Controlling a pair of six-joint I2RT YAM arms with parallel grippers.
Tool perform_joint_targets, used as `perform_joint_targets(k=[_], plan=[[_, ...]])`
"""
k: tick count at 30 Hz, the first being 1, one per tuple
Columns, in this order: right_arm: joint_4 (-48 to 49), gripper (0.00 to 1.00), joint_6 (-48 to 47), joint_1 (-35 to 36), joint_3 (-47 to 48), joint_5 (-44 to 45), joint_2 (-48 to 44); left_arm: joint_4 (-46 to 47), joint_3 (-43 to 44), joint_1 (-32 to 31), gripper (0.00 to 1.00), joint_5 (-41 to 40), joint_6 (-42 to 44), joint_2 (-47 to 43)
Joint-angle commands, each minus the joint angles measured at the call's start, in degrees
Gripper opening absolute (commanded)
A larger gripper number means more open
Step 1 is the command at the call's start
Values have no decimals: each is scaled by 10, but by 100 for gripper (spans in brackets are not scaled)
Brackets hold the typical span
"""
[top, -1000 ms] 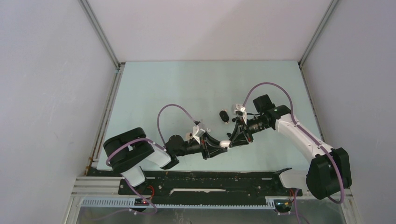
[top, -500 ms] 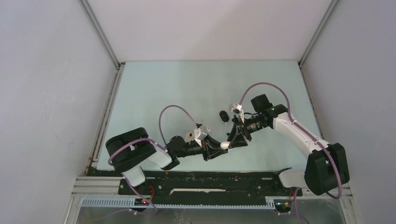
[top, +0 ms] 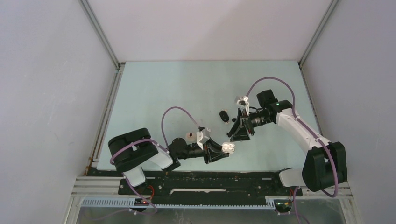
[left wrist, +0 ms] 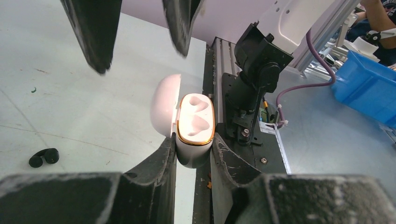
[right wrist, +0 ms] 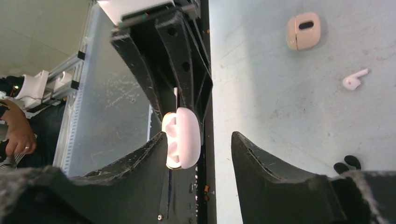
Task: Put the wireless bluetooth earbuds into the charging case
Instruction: Open the charging case to the charging case, then pick up the left earbud from the center of the board.
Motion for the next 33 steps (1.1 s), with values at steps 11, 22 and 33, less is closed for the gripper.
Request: perform_joint_targets(k=[11,22,33], plan=[[76,47,54,-78,2,65,-70,-32,-53,4,0,-83,16,-137],[158,36,107,-71,-6,215,-47,-132,-122,3,0,-148,33,-280],[208,34,133,-42,8,338,-7,-147,-169,3,0,-146,42,-357]])
